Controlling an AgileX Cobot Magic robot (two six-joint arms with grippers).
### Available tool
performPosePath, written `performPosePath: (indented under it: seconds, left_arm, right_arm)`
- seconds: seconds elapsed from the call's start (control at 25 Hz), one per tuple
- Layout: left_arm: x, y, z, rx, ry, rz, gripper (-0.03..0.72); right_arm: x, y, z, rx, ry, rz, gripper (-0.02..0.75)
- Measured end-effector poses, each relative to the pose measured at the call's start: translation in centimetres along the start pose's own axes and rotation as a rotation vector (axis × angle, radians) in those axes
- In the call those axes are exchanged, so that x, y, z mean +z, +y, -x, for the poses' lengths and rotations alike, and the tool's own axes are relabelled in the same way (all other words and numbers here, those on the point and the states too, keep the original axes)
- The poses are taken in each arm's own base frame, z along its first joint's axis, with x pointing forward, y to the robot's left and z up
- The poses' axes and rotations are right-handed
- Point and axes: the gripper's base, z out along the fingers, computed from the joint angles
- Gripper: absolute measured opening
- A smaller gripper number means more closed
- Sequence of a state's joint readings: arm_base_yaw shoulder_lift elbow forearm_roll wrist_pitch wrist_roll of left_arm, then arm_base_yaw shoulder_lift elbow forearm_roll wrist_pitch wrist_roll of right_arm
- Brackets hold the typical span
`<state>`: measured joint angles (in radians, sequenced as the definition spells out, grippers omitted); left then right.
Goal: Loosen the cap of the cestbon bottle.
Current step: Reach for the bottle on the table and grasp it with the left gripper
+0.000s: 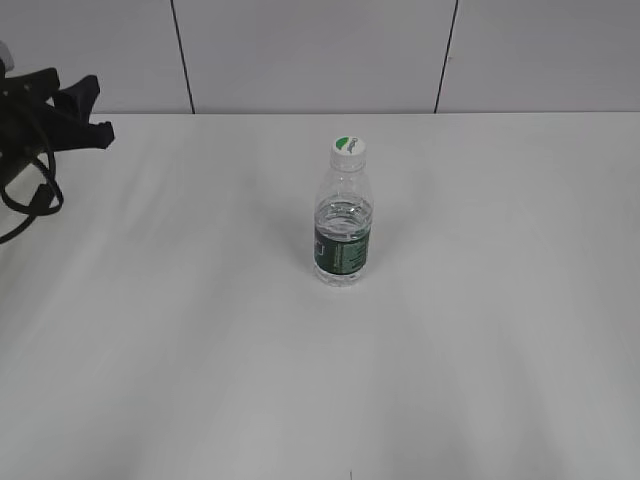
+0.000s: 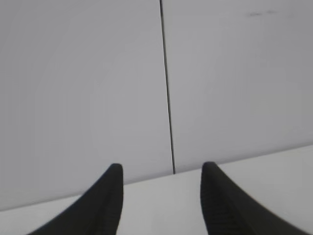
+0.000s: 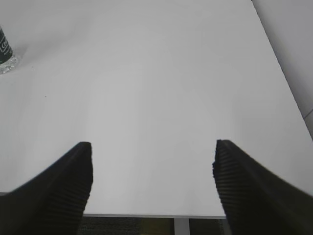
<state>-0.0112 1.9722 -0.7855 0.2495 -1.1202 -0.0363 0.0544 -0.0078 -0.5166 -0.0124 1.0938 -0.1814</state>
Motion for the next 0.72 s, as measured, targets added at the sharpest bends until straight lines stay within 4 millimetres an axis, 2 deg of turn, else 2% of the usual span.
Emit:
performPosePath:
  seconds: [0.2,0.48,0.6,0.72]
  left_arm:
    - [-1.3,-0.4,-1.8,-0.020,0.064,-0.006,0.330]
    - [-3.0,-1.1,-3.3,-0.027,0.136,-0.029,0.330]
    - [-3.4,-1.6,-4.3,0.038,0.125,-0.142,0.330]
    - [-3.7,-2.4,-5.6,0.073,0.150,-0.329,0.330]
  right_arm:
    - [0.0,0.0,0.0,0.000,0.000,0.000,0.585]
    - [0.0,0.0,0.0,0.000,0.000,0.000,0.585]
    - [0.0,0.0,0.0,0.000,0.000,0.000,0.585]
    - [0.0,0.0,0.0,0.000,0.000,0.000,0.585]
